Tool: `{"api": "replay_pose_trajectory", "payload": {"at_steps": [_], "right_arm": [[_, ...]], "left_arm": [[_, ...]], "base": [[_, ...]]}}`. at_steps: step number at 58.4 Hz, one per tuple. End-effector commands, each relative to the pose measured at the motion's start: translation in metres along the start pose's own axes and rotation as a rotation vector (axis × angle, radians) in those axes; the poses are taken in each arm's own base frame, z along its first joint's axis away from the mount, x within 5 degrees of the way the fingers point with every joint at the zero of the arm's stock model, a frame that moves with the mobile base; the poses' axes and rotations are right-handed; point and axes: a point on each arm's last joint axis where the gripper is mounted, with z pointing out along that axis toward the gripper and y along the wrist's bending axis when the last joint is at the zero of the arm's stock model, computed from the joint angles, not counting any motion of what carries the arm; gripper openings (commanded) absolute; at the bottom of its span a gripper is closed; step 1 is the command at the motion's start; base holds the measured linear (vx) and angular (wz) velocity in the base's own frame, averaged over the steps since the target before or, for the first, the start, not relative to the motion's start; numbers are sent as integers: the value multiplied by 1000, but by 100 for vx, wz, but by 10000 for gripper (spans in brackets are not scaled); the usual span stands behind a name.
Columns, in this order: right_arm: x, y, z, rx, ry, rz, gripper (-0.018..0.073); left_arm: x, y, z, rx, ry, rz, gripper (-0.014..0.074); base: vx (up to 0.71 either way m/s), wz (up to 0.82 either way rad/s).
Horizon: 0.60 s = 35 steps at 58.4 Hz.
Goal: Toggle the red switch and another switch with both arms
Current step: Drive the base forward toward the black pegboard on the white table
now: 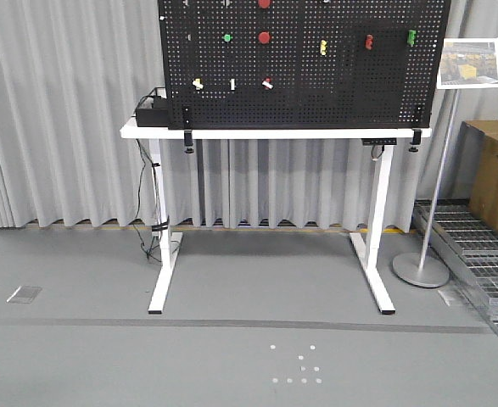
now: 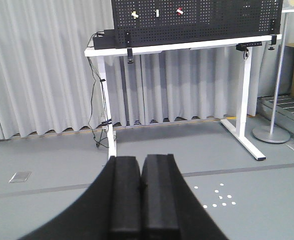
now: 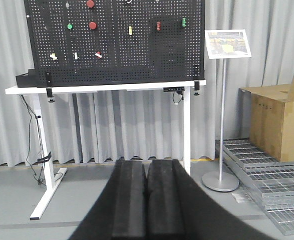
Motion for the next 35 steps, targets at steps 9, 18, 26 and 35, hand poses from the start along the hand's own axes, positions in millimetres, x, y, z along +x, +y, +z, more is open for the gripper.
{"api": "replay_pose_trajectory", "payload": {"at_steps": [9, 18, 26, 35], "right_arm": [[-6, 0, -1, 1, -88, -11, -6], [-6, 0, -1, 1, -88, -11, -6], [-6, 0, -1, 1, -88, -11, -6], [-6, 0, -1, 1, -88, -11, -6]], "left_arm": [[-2, 1, -1, -16, -85, -11, 3], [-2, 1, -1, -16, -85, -11, 3], [-2, 1, -1, -16, -85, -11, 3], [-2, 1, -1, -16, -85, -11, 3]], "base": [[12, -1], [21, -7], [27, -9], [32, 3]]}}
